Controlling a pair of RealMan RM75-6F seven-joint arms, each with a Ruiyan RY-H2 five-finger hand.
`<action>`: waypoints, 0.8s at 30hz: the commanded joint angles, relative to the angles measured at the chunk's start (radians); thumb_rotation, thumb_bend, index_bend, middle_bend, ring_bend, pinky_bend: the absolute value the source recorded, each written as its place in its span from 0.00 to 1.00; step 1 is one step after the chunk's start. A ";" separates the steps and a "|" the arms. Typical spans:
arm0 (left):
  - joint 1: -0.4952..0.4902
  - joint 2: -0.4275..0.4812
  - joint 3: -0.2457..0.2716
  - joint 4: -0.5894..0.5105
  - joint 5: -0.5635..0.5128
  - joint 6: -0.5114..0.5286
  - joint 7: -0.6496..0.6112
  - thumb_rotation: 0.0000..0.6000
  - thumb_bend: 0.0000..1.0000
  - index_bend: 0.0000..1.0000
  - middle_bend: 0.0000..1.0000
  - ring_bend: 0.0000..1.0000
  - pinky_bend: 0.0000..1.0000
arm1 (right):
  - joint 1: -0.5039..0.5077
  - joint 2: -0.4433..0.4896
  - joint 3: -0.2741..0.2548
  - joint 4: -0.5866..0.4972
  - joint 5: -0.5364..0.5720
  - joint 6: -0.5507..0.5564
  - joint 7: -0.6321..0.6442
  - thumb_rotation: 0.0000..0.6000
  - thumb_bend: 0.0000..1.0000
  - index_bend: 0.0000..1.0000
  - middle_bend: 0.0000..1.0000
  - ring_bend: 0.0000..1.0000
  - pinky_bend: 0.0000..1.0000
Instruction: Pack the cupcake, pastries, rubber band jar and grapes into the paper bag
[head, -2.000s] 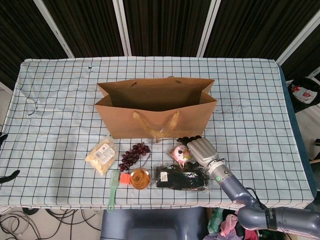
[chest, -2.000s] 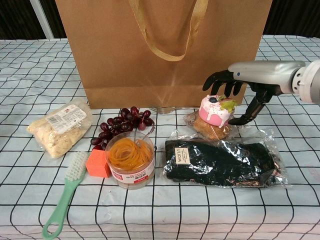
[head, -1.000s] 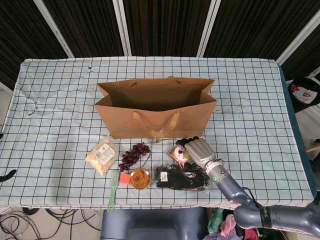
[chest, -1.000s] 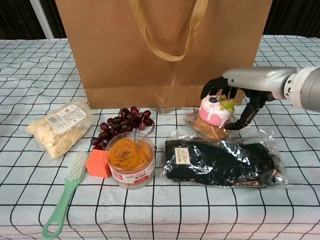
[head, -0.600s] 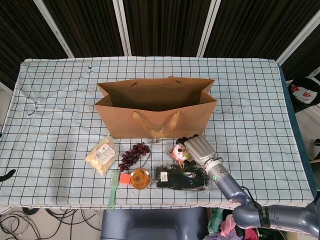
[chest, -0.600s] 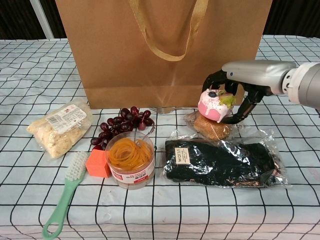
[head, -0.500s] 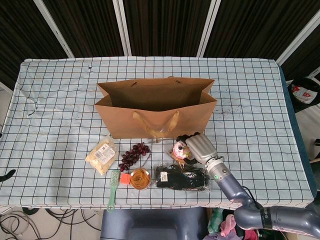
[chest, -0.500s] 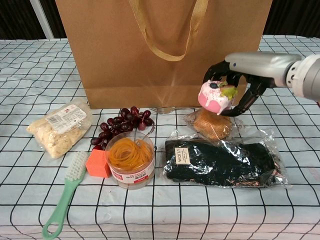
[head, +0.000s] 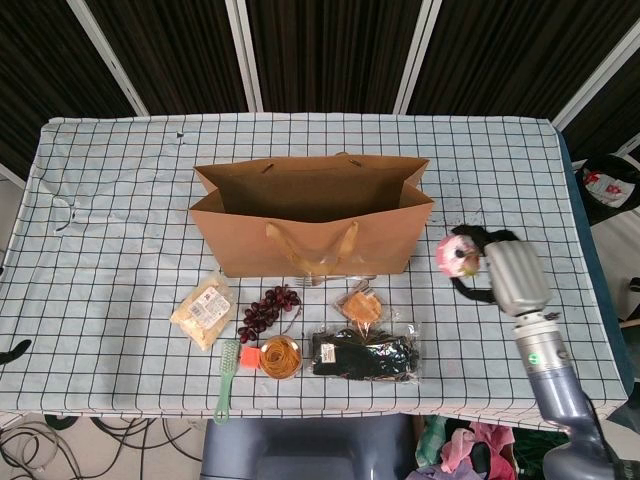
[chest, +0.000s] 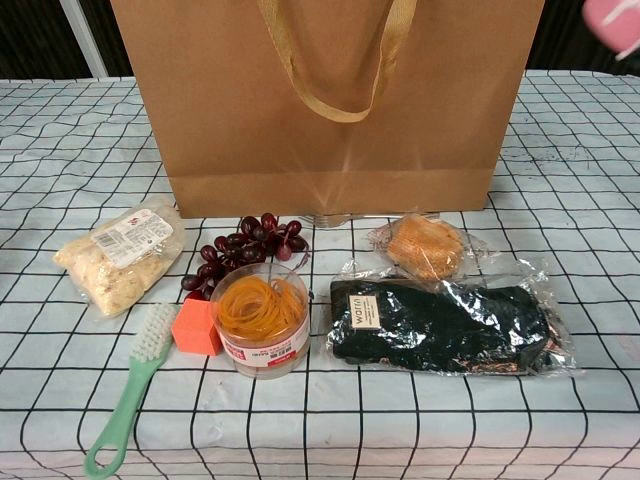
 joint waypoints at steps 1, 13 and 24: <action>0.003 0.004 -0.002 -0.003 -0.002 0.003 -0.006 1.00 0.11 0.08 0.04 0.00 0.01 | -0.061 0.063 0.076 -0.013 -0.008 0.124 0.052 1.00 0.32 0.45 0.39 0.43 0.31; 0.008 0.013 -0.011 -0.004 -0.023 0.006 -0.017 1.00 0.11 0.08 0.04 0.00 0.01 | 0.092 -0.002 0.266 0.014 -0.038 0.113 0.091 1.00 0.31 0.53 0.42 0.46 0.31; 0.014 0.022 -0.023 0.000 -0.050 0.007 -0.031 1.00 0.11 0.07 0.04 0.00 0.01 | 0.309 -0.182 0.310 0.164 0.115 -0.096 0.042 1.00 0.31 0.54 0.43 0.46 0.31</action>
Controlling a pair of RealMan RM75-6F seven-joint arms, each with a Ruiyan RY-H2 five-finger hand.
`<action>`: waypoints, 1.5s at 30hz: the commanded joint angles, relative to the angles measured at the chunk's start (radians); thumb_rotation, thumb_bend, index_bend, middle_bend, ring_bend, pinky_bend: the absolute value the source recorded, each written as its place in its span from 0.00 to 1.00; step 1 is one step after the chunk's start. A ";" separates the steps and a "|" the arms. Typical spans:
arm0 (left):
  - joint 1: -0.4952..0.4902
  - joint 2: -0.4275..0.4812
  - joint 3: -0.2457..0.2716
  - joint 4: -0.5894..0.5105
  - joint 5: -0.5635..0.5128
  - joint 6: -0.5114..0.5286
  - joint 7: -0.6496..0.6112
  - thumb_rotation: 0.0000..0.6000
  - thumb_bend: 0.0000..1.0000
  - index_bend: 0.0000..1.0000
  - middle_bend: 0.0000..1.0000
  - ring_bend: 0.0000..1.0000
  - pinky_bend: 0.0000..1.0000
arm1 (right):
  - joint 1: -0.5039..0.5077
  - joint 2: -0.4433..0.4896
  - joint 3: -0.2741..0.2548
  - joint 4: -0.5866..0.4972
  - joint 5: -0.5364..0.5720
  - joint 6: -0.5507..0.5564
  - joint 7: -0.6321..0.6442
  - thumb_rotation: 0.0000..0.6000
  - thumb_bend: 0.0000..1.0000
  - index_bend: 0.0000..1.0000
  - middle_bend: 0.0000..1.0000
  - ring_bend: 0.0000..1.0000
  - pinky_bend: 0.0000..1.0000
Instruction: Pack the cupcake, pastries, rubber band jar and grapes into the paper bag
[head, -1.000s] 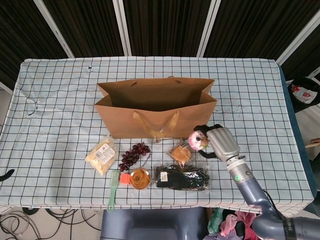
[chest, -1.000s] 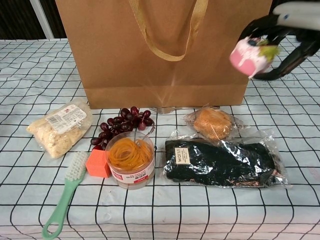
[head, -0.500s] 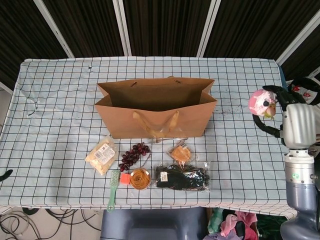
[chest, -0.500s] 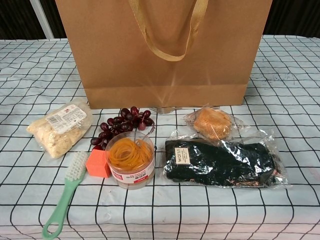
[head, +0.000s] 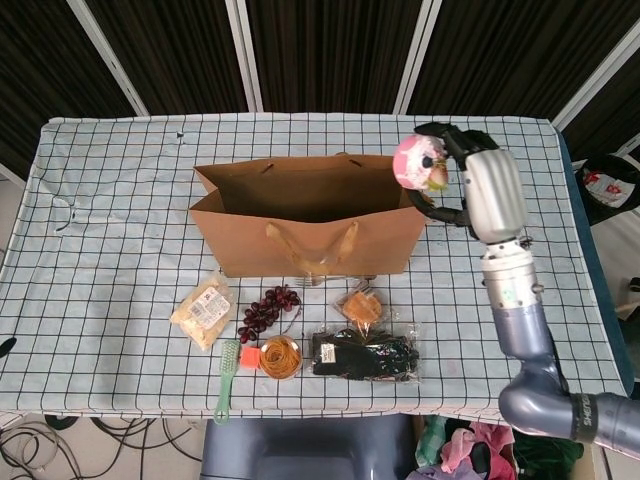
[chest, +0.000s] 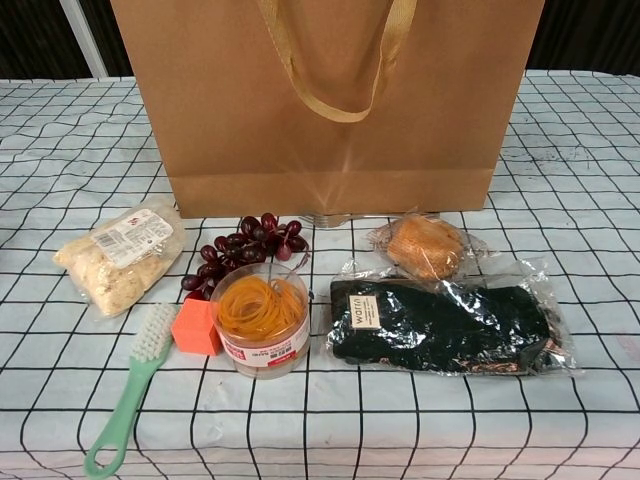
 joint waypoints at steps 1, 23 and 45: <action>0.001 0.001 -0.003 0.001 -0.005 0.000 0.000 1.00 0.11 0.07 0.04 0.00 0.01 | 0.069 -0.071 0.004 0.068 0.054 -0.072 -0.033 1.00 0.31 0.53 0.43 0.46 0.31; 0.007 0.004 -0.004 -0.002 -0.011 0.001 0.001 1.00 0.11 0.07 0.04 0.00 0.01 | 0.173 -0.132 -0.045 0.138 0.218 -0.260 -0.130 1.00 0.13 0.23 0.07 0.17 0.22; 0.005 -0.003 -0.005 -0.008 -0.014 -0.001 0.022 1.00 0.11 0.07 0.04 0.00 0.01 | -0.085 0.102 -0.008 -0.056 0.060 0.107 -0.142 1.00 0.12 0.21 0.14 0.19 0.22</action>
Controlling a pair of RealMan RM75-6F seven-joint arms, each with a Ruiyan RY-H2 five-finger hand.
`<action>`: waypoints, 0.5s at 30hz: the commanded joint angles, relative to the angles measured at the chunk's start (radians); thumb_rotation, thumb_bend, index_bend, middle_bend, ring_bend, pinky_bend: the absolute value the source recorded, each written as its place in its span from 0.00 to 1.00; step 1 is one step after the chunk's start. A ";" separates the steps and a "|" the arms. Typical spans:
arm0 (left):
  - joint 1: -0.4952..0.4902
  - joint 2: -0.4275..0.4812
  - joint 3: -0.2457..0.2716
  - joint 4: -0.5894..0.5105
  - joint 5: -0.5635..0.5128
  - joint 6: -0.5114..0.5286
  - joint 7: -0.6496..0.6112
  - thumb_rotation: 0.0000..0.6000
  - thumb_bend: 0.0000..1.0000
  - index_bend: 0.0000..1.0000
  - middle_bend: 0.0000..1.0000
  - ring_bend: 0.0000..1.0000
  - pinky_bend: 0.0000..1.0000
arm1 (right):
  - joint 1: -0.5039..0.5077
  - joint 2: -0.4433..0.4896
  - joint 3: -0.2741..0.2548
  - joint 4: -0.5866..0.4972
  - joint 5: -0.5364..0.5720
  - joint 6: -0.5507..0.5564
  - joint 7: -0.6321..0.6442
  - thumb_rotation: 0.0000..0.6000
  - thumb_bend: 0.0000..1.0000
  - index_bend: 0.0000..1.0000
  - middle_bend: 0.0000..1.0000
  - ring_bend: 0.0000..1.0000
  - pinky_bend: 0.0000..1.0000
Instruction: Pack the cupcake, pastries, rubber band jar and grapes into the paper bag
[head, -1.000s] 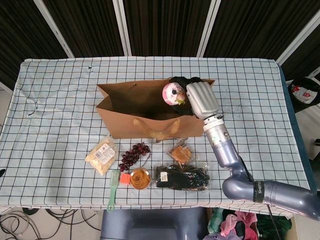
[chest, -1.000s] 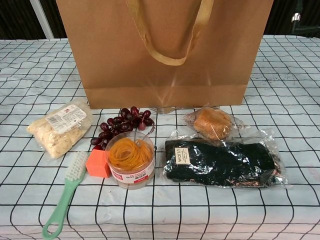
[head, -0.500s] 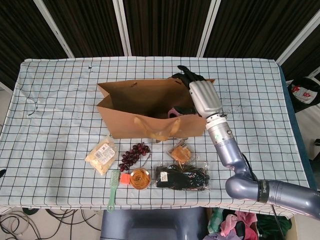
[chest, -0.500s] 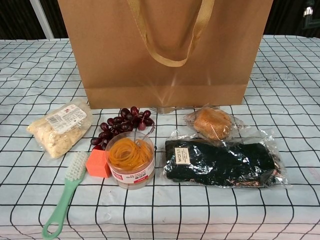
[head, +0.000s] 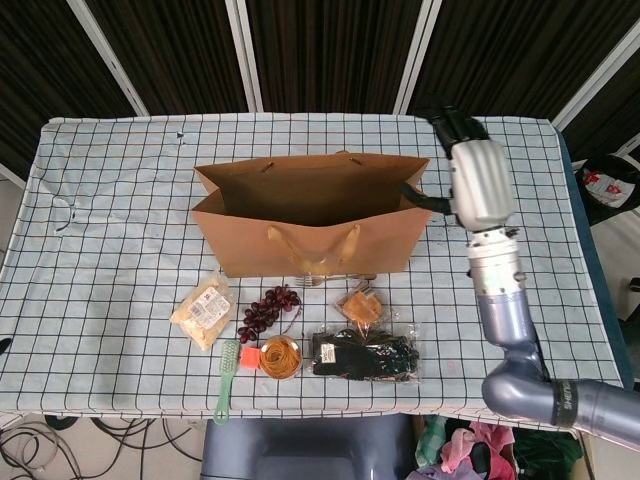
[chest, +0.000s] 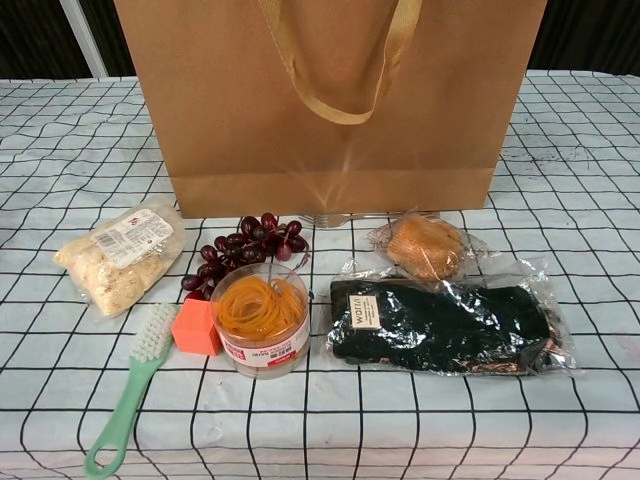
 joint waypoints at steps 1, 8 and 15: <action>0.001 -0.001 0.003 -0.004 0.008 0.004 0.003 1.00 0.11 0.07 0.04 0.00 0.01 | -0.116 0.120 -0.022 -0.063 0.020 0.050 -0.045 1.00 0.12 0.21 0.14 0.19 0.22; 0.001 -0.006 0.001 -0.003 0.009 0.009 0.006 1.00 0.11 0.07 0.04 0.00 0.01 | -0.250 0.310 -0.123 -0.130 0.179 -0.066 -0.109 1.00 0.12 0.20 0.15 0.19 0.22; -0.004 -0.012 0.000 -0.004 0.001 -0.001 0.025 1.00 0.11 0.07 0.04 0.00 0.01 | -0.271 0.368 -0.244 -0.135 0.185 -0.300 -0.116 1.00 0.12 0.20 0.14 0.18 0.22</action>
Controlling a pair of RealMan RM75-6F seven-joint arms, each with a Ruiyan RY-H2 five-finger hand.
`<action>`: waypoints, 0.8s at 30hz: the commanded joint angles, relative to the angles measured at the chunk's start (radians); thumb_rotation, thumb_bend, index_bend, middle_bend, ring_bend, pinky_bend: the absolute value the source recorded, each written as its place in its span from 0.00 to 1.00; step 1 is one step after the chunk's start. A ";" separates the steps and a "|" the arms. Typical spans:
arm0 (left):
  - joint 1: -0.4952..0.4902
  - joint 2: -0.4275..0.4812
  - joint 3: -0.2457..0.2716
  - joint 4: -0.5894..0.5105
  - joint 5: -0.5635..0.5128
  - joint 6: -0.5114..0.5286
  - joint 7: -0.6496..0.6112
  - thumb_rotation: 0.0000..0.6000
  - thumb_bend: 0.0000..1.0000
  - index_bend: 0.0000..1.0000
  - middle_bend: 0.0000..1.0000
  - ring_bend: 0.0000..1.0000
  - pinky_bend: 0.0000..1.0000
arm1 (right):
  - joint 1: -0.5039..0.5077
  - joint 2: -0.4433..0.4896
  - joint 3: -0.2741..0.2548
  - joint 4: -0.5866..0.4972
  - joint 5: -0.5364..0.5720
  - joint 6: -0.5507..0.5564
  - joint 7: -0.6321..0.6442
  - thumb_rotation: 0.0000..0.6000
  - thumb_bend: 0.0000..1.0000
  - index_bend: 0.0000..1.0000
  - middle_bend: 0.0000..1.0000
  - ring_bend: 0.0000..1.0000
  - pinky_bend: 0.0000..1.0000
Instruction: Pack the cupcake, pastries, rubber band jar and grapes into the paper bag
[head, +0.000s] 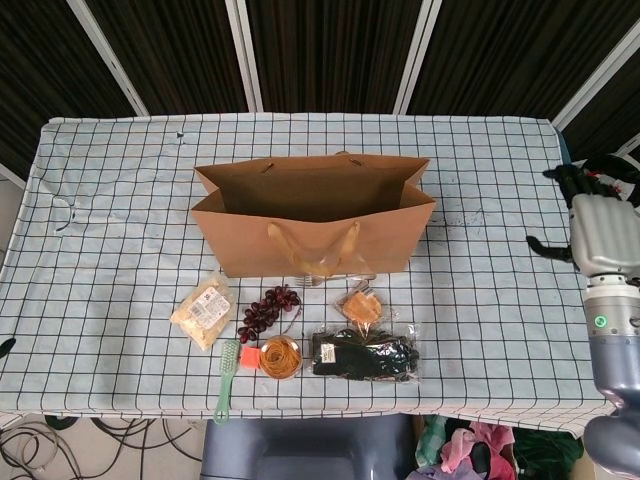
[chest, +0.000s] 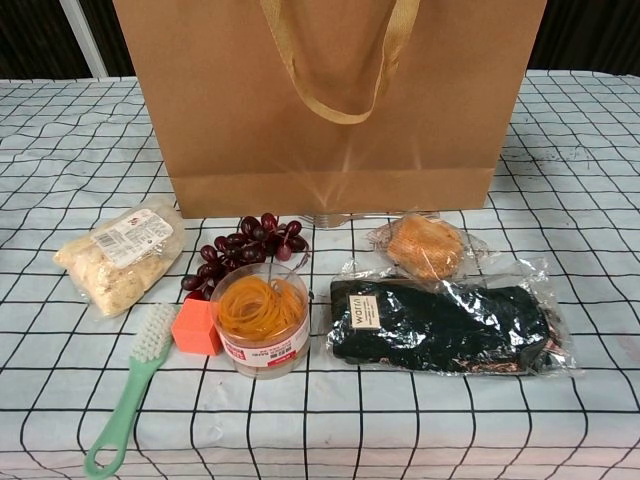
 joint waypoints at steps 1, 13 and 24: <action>-0.001 -0.001 0.000 -0.001 0.000 -0.001 0.003 1.00 0.11 0.07 0.04 0.00 0.01 | -0.013 0.029 -0.095 -0.019 -0.017 -0.158 -0.017 1.00 0.12 0.20 0.14 0.18 0.22; 0.000 0.001 -0.002 0.000 -0.007 -0.002 0.005 1.00 0.11 0.07 0.04 0.00 0.01 | 0.029 -0.169 -0.175 0.034 -0.262 -0.281 0.036 1.00 0.12 0.19 0.13 0.18 0.22; -0.001 -0.002 -0.002 -0.001 -0.013 -0.006 0.016 1.00 0.11 0.07 0.04 0.00 0.01 | 0.065 -0.308 -0.254 0.078 -0.453 -0.338 0.025 1.00 0.12 0.18 0.13 0.18 0.22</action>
